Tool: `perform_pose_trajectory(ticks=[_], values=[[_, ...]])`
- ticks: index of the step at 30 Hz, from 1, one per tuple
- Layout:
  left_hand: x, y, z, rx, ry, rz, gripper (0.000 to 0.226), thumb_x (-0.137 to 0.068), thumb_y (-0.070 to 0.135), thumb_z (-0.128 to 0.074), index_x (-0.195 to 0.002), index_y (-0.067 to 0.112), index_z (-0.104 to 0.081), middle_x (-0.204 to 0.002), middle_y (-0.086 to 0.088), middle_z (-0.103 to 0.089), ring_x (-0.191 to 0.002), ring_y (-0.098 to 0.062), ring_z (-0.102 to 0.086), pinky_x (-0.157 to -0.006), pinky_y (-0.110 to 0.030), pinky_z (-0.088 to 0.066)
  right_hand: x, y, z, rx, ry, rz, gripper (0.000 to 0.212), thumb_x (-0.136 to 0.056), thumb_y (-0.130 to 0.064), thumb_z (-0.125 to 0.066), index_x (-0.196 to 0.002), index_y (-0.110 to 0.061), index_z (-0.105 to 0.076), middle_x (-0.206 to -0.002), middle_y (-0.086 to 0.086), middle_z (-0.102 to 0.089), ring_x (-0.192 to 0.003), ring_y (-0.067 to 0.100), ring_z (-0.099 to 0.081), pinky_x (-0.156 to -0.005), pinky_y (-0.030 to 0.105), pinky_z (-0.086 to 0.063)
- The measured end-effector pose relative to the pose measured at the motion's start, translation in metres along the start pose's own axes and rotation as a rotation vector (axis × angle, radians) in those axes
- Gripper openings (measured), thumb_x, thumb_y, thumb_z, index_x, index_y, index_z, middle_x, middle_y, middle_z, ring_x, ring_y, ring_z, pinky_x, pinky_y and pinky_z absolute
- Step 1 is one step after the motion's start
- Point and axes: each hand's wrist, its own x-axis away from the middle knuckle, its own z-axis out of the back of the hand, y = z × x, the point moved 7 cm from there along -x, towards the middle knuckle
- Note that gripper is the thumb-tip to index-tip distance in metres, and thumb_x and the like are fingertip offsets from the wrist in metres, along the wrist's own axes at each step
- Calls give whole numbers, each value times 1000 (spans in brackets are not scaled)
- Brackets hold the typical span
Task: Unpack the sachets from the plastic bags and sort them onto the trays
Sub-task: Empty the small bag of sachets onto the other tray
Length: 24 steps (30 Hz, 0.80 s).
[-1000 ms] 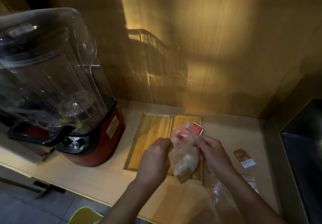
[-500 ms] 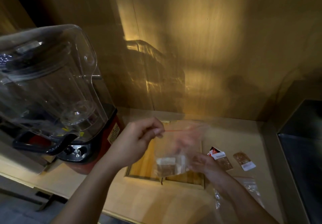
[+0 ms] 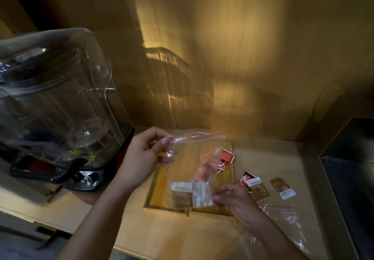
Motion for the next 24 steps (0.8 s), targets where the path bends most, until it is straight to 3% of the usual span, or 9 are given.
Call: perform_pose_trajectory(ticks=[4,10,17,19,21,23,24], values=[[-11,-26,15,13,89,87,17,-93,10,-48,-89,11,-64,-85,-8,-65,-69,-10,-67,-56,-22,-58,-6,6,-6,0,60,-62,15,-75,17,-58,-71,3,-62,-49,9,-64,-42,16,-57,-44,22,-49],[-36,-105,29,-48,157,367,18,-93,11,-48,-82,13,-62,-77,-6,-64,-65,-14,-63,-50,-23,-52,-16,40,-24,174,165,-322,20,-76,15,-59,-66,-2,-58,-44,11,-57,-37,16,-51,-38,18,-36],[-67,-170,29,12,191,503,21,-93,7,-47,-76,13,-58,-71,-5,-62,-58,-14,-60,-39,-17,-49,-32,57,-39,195,309,-452,18,-75,14,-60,-64,0,-62,-56,15,-57,-28,8,-40,-33,12,-22],[-74,-183,24,69,153,559,17,-93,6,-46,-84,11,-59,-78,-7,-63,-63,-15,-60,-46,-20,-53,-37,60,-39,179,364,-477,13,-76,14,-59,-69,3,-64,-55,14,-55,-29,9,-37,-33,12,-20],[-78,-192,19,126,134,612,10,-92,9,-50,-98,13,-57,-94,-11,-65,-77,-23,-65,-66,-34,-60,-40,63,-39,153,403,-501,9,-77,12,-59,-76,5,-64,-60,14,-54,-34,10,-36,-32,12,-19],[-77,-202,18,161,148,661,31,-89,19,-56,-120,18,-48,-110,-15,-62,-99,-35,-64,-89,-51,-54,-41,66,-42,121,403,-520,9,-79,10,-58,-77,2,-62,-63,14,-54,-37,10,-35,-32,11,-18],[-74,-206,21,111,150,668,38,-88,25,-57,-124,19,-46,-113,-14,-61,-103,-35,-62,-93,-52,-51,-41,67,-43,107,400,-524,10,-79,10,-57,-76,1,-61,-61,13,-54,-36,9,-34,-33,10,-17]])
